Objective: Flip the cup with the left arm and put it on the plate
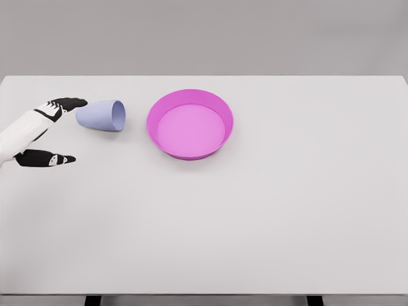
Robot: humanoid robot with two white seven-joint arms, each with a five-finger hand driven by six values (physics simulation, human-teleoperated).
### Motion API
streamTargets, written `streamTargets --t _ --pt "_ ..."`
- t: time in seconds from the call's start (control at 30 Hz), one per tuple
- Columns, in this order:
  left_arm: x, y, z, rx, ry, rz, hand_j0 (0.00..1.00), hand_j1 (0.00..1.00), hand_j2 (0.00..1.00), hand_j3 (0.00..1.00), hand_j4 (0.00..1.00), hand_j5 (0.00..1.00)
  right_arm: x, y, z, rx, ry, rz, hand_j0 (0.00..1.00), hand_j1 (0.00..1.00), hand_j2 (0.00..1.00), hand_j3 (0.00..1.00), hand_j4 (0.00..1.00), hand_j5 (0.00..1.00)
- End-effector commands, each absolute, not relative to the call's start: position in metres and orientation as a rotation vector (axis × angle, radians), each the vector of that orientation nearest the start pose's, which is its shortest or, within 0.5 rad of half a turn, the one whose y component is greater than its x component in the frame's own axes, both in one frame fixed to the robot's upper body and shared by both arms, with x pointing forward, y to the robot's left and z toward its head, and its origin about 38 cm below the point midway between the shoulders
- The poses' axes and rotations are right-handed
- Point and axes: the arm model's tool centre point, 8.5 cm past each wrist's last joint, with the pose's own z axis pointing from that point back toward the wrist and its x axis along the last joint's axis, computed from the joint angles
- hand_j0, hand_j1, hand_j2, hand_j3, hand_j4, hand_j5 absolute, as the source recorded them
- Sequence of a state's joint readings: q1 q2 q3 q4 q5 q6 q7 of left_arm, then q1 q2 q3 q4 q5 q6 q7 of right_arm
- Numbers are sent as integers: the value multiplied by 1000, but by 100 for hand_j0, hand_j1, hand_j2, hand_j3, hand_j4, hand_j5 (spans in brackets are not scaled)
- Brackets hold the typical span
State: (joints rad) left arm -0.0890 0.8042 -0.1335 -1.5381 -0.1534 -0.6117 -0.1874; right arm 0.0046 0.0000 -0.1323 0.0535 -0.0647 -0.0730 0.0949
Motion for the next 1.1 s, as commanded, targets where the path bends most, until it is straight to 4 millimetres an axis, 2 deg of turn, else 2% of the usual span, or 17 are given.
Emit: streamTargets --t 0.0,0.3,0.57,0.6,0.73,0.8,0.9,1.0,1.07 --pt "362 381 189 399 -1814 -1330 100 100 100 100 100 100 -12 -263 -261 -3 -35 -203 100 100 100 100 100 100" --pt "364 390 193 436 -1799 -1335 100 100 100 100 100 100 -12 -263 -261 1 -33 -194 100 100 100 100 100 100" --pt "364 388 190 453 -1785 -1361 100 100 100 100 100 100 -13 -263 -261 0 -31 -196 100 100 100 100 100 100" --pt "365 399 195 488 -1785 -1330 100 100 100 100 100 100 -13 -263 -261 1 -31 -194 100 100 100 100 100 100" --pt "365 390 202 454 -1844 -1284 100 100 100 100 100 100 -13 -263 -261 1 -31 -194 100 100 100 100 100 100" --pt "363 397 209 413 -1850 -1254 100 100 100 100 100 100 -13 -263 -261 0 -31 -196 100 100 100 100 100 100" --pt "357 396 199 301 -1805 -1270 100 100 100 100 100 100 -13 -263 -261 1 -31 -194 100 100 100 100 100 100" --pt "356 421 219 382 -1719 -1377 100 100 100 100 100 100 -12 -263 -261 1 -33 -194 100 100 100 100 100 100" --pt "356 428 227 406 -1697 -1405 100 100 100 100 100 100 -13 -263 -261 1 -31 -194 100 100 100 100 100 100"
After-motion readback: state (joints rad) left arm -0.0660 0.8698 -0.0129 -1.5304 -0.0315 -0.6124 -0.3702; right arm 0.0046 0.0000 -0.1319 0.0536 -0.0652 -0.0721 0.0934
